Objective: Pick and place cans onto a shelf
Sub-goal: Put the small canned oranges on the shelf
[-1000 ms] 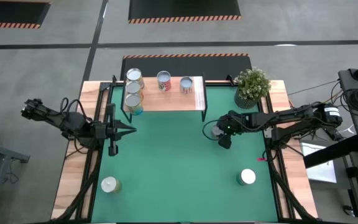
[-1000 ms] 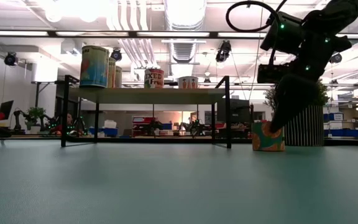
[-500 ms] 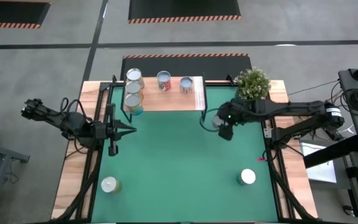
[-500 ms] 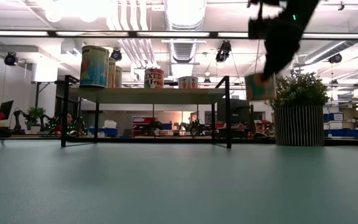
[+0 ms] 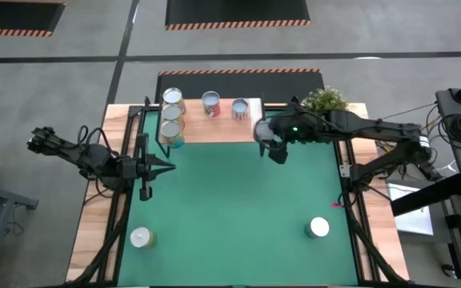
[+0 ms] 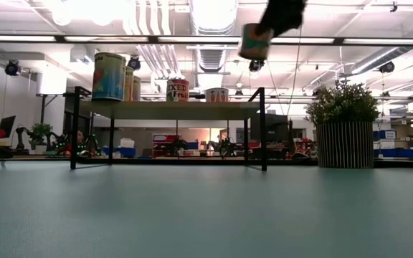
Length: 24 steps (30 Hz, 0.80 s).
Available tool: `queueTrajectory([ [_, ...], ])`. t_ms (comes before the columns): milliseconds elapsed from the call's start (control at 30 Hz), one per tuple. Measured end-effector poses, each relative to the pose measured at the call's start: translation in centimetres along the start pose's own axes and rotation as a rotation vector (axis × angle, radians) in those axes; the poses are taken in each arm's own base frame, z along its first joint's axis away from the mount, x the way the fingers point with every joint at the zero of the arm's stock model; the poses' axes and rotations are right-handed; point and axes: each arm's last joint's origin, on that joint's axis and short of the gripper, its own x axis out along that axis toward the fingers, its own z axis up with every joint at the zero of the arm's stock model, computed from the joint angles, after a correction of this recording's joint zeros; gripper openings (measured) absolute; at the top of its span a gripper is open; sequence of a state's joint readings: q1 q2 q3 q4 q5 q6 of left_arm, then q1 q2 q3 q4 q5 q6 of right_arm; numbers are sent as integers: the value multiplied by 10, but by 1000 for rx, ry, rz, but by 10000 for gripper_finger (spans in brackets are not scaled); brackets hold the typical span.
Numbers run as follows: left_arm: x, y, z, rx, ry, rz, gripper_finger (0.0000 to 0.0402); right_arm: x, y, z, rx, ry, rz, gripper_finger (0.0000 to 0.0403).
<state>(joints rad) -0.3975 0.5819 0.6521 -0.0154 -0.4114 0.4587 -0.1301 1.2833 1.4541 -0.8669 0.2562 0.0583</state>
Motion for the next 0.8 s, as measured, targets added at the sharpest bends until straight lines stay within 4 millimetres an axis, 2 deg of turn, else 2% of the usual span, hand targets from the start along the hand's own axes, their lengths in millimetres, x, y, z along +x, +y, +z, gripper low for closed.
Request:
queueTrajectory([
  [233,0,0,0,0,0,0,4,49,-3,26,-73,11,31,271],
  [467,0,0,0,1,1,0,3,106,-22,22,-7,115,80,271],
  [600,0,0,0,1,2,-1,4,121,-33,21,41,140,58,271],
  [800,0,0,0,2,3,-1,4,123,-41,21,64,143,43,272],
])
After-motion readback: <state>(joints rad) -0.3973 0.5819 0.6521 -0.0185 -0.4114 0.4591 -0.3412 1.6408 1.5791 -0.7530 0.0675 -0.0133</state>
